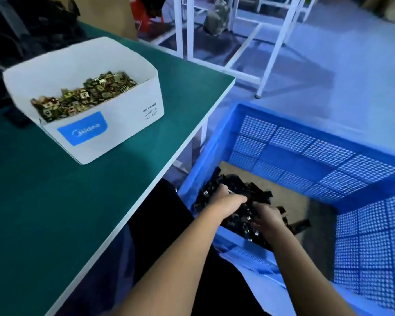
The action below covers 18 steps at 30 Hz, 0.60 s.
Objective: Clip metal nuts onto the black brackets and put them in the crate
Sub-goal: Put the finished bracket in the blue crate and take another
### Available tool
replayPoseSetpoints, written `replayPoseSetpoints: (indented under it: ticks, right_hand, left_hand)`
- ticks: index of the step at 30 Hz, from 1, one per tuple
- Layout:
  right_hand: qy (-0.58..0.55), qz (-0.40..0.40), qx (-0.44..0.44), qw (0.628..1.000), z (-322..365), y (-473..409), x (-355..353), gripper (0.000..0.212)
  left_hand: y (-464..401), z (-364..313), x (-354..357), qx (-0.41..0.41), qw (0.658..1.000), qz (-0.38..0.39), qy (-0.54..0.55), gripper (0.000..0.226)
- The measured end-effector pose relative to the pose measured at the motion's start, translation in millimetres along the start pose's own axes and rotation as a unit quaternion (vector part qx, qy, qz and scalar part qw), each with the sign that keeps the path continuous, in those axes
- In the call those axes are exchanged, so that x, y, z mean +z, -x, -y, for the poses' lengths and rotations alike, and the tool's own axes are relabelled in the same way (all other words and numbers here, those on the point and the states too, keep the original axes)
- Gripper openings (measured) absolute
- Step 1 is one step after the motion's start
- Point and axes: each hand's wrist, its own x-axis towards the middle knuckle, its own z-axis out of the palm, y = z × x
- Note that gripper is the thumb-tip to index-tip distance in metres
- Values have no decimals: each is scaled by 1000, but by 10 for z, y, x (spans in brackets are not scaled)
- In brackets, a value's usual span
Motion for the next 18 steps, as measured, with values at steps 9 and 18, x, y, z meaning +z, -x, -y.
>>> replayPoseSetpoints:
  ticks: [9,18]
  right_hand:
    - [103,-9,-261,960,974,754,362,25]
    - [100,73,-594,795,1812,2691,1595,12]
  left_hand:
    - [408,-679,-312,247,960,-122,-40,39]
    - [1901,-870,-1705,527,758,-374,88,9]
